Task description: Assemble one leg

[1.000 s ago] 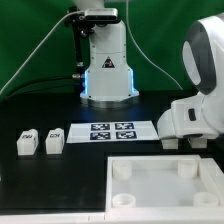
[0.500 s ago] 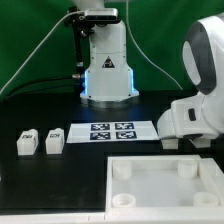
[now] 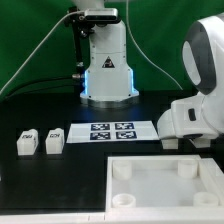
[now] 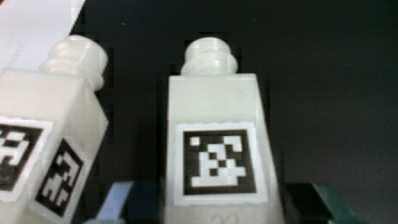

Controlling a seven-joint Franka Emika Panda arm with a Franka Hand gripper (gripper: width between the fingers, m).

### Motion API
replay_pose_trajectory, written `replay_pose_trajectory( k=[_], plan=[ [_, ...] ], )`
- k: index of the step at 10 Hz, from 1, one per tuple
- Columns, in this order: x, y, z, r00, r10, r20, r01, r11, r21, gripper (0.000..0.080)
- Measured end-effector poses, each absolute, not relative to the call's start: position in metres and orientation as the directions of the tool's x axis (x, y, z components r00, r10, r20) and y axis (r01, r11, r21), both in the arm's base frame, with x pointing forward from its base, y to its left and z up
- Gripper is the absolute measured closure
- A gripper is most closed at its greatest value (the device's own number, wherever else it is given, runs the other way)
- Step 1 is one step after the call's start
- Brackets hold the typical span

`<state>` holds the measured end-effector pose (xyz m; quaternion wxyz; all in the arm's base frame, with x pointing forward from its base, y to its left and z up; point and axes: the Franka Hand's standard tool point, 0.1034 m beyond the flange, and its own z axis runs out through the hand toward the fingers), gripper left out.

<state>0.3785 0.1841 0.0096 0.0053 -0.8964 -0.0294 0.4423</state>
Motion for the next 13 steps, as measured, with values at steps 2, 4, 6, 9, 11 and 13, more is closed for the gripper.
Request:
replay_pose_trajectory(
  k=[2, 4, 6, 9, 11, 13],
  plan=[
    [0.394, 0.177, 0.028, 0.623, 0.097, -0.776, 0.072, -0.995, -0.067, 0.0508],
    [0.420, 0.160, 0.078, 0.647, 0.163, -0.744, 0.103, -0.987, -0.126, 0.0507],
    [0.444, 0.147, 0.129, 0.789, 0.147, -0.596, 0.096, -0.988, -0.117, 0.0506],
    [0.454, 0.140, 0.144, 0.936, 0.128, -0.327, 0.100, -0.990, -0.100, 0.0506],
    [0.475, 0.128, 0.154, 0.976, 0.167, -0.143, 0.153, -0.983, -0.103, 0.0506],
    [0.539, 0.115, 0.197, 0.979, 0.182, 0.095, 0.191, -0.977, -0.092, 0.0506]
  ],
)
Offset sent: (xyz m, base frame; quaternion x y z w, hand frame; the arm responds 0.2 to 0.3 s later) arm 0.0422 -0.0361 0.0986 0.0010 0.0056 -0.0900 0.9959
